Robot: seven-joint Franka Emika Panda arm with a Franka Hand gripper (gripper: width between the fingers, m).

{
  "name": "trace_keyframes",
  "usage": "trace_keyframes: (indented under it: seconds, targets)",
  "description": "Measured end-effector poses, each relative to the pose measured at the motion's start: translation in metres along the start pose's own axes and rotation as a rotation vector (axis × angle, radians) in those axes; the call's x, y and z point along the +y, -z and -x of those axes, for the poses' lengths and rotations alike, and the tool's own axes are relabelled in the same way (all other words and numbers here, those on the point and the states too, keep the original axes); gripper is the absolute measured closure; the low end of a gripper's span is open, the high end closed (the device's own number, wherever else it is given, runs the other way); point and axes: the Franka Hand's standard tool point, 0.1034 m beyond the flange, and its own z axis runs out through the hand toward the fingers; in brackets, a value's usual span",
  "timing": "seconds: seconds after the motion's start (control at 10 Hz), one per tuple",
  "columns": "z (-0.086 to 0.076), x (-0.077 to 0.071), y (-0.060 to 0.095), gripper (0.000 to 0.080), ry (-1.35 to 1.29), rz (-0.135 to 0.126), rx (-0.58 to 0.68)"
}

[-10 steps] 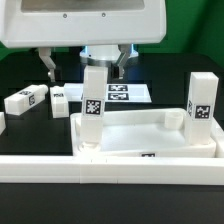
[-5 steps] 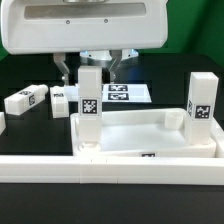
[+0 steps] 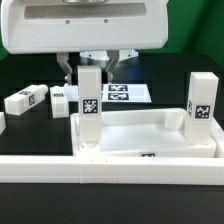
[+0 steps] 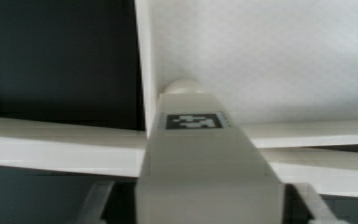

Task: Assemble desk

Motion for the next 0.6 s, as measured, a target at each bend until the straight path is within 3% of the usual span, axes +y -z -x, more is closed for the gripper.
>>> trace_keyframes:
  seconds: [0.6]
  targets:
    - [-0.0018,-0.0034,-0.0011,0.0510,-0.632,-0.044,0.012]
